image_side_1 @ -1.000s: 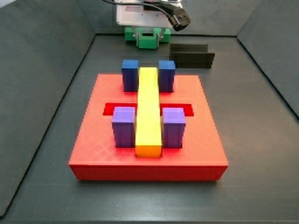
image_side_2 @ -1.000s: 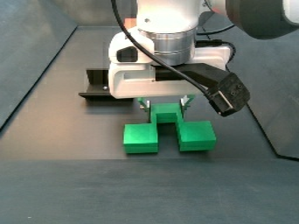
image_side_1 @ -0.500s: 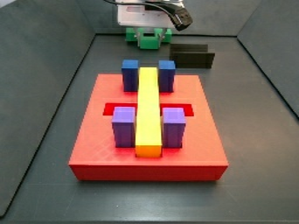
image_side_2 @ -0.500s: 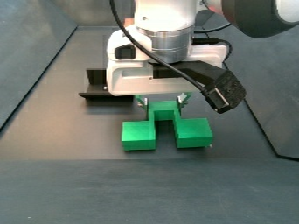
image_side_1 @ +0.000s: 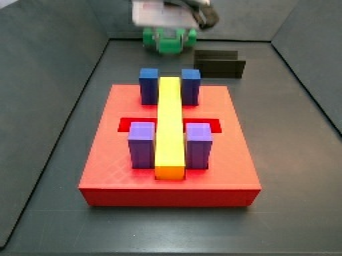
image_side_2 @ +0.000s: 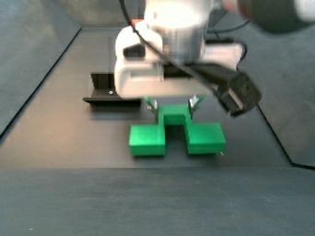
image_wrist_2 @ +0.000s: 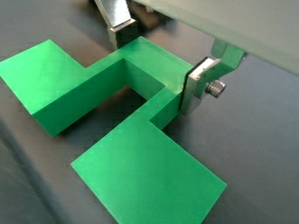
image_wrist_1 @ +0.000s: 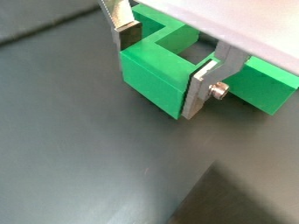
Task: Pick up the green object. Move up. Place the green object on the fixture. Regrasp the green object. Move to above the board. Insert the green object.
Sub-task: Move up, then place the green object on the fixture.
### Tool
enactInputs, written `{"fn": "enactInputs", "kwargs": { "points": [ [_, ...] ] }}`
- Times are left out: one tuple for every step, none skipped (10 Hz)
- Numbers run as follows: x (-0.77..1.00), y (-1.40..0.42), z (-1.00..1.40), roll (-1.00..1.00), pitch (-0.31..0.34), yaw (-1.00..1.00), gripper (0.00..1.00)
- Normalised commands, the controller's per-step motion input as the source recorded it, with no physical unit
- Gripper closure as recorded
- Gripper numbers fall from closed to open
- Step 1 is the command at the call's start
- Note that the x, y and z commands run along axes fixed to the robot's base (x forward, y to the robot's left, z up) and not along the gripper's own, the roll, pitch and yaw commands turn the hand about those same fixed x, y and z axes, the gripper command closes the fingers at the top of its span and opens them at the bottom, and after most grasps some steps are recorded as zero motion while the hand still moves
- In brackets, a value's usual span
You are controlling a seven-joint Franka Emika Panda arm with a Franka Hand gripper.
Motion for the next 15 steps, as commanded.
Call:
{"fn": "enactInputs", "kwargs": {
  "points": [
    [0.0,0.08,0.63,0.0,0.049,0.02,1.0],
    [0.03,0.04,0.23,0.01,0.043,0.0,1.0],
    [0.07,-0.05,0.2,0.0,0.137,0.15,1.0],
    [-0.04,0.0,0.0,0.0,0.0,0.0,1.0],
    [-0.09,0.31,0.14,-0.71,-0.329,0.0,1.0],
    [0.31,0.0,0.7,-0.73,-0.206,0.01,1.0],
    [0.13,0.0,0.91,-0.7,-0.22,-0.08,1.0],
    [0.0,-0.23,1.0,-0.42,-0.231,-0.11,1.0],
    [0.0,-0.37,1.0,-0.1,-0.131,-0.19,1.0],
    [0.31,-0.29,0.82,-0.2,-0.034,-0.25,1.0],
    [0.33,-0.28,0.69,-0.25,-0.106,-0.27,1.0],
    [0.49,-0.04,0.65,-0.65,-0.18,-0.3,1.0],
    [0.7,0.1,0.41,-1.0,-0.211,-0.36,1.0],
    [0.6,0.08,0.11,-1.0,-0.237,-0.4,1.0],
    [0.61,0.1,0.0,-1.0,-0.186,-0.38,1.0]
  ]
}}
